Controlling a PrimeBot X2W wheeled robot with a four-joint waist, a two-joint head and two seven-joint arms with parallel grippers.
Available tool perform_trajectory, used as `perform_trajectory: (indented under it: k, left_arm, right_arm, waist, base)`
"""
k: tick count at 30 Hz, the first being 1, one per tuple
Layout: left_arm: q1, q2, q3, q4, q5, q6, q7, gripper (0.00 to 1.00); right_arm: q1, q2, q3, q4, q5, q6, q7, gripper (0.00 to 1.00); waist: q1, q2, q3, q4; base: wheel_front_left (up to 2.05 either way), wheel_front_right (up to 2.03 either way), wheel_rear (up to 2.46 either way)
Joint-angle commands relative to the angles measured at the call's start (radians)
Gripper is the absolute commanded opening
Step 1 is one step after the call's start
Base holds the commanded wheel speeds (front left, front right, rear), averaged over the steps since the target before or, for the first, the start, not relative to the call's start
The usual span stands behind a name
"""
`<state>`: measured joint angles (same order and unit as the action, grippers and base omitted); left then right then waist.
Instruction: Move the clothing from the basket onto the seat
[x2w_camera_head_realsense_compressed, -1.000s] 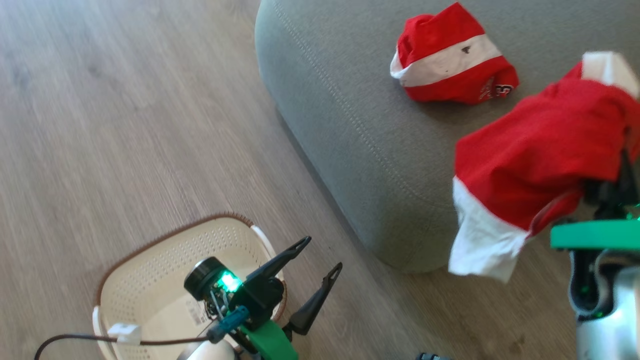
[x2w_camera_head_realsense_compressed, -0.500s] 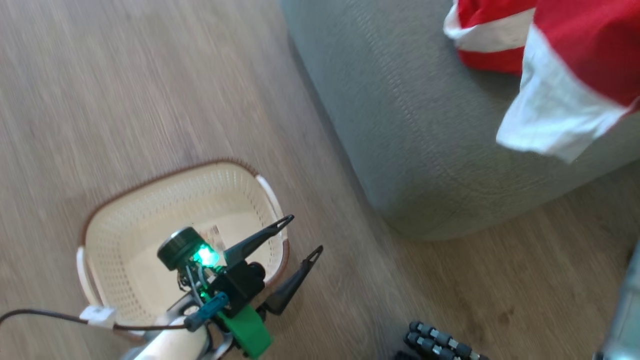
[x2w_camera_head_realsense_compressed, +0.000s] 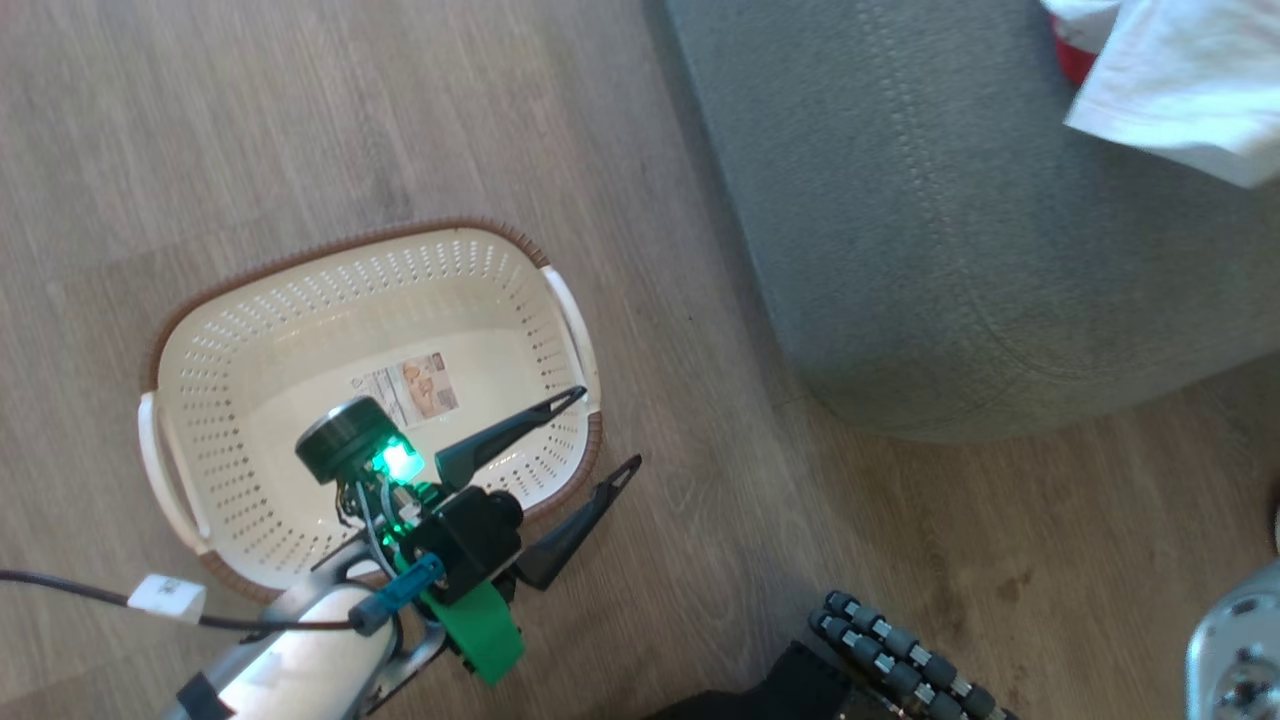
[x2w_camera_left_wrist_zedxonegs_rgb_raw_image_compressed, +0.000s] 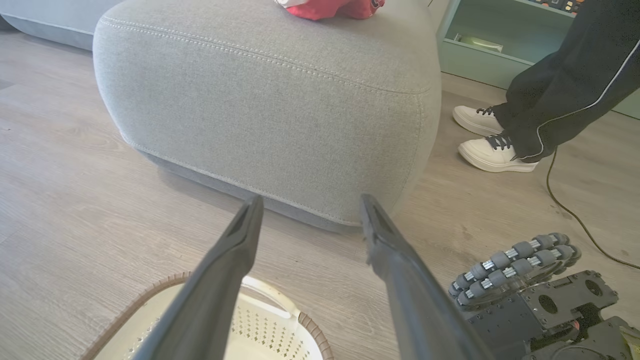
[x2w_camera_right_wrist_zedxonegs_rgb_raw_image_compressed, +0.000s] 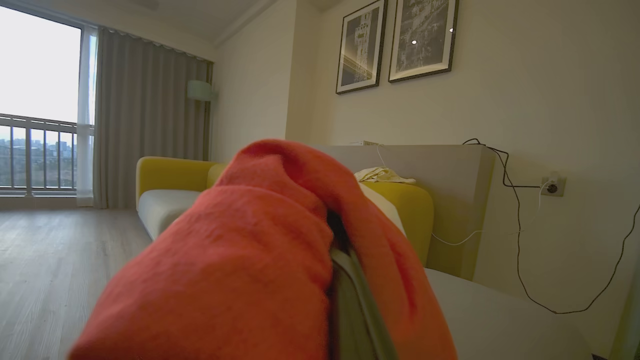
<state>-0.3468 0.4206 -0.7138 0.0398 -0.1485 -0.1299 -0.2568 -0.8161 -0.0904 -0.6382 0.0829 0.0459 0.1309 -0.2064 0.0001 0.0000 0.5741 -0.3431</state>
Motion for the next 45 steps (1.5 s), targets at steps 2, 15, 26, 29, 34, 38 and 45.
perform_trajectory:
  k: [2, 15, 26, 29, 34, 38, 45]
  left_arm:
    - [-0.023, 0.023, 0.024, -0.04, -0.007, -0.001, -0.005, 1.0]
    - [-0.037, 0.06, 0.027, -0.061, -0.01, -0.001, -0.005, 1.0]
    - [-0.069, 0.058, 0.038, -0.075, -0.018, -0.001, -0.005, 1.0]
    - [-0.082, 0.05, 0.042, -0.075, -0.021, -0.001, -0.005, 1.0]
    - [-0.092, 0.034, 0.049, -0.072, -0.025, -0.001, -0.005, 1.0]
    - [-0.097, 0.026, 0.049, -0.066, -0.026, -0.001, -0.005, 1.0]
    - [-0.095, 0.012, 0.044, -0.054, -0.022, -0.001, -0.005, 1.0]
  right_arm:
    - [-0.047, -0.043, -0.022, -0.003, -0.017, 0.0, 0.004, 0.0]
    - [-0.179, -0.049, -0.145, 0.209, -0.142, 0.0, -0.031, 0.0]
    - [-0.265, 0.003, -0.09, 0.406, -0.335, 0.0, -0.052, 0.0]
    - [-0.284, 0.003, -0.134, 0.451, -0.38, 0.0, -0.054, 0.0]
    - [-0.3, 0.001, -0.191, 0.492, -0.443, 0.0, -0.055, 0.0]
    - [-0.308, 0.002, -0.231, 0.54, -0.473, 0.0, -0.055, 0.0]
    - [-0.306, 0.008, -0.239, 0.548, -0.474, 0.0, -0.055, 1.0]
  waist:
    - [-0.0001, 0.0, 0.017, 0.016]
    - [-0.0001, 0.0, 0.113, 0.065]
    - [-0.0001, 0.0, 0.183, 0.121]
    - [-0.0001, 0.0, 0.191, 0.14]
    - [-0.0001, 0.0, 0.195, 0.158]
    - [-0.0001, 0.0, 0.191, 0.167]
    - [-0.0001, 0.0, 0.152, 0.16]
  base:
    - [0.0, 0.0, 0.0]
    - [0.0, 0.0, 0.0]
    - [0.0, 0.0, 0.0]
    - [0.0, 0.0, 0.0]
    - [0.0, 0.0, 0.0]
    - [0.0, 0.0, 0.0]
    - [0.0, 0.0, 0.0]
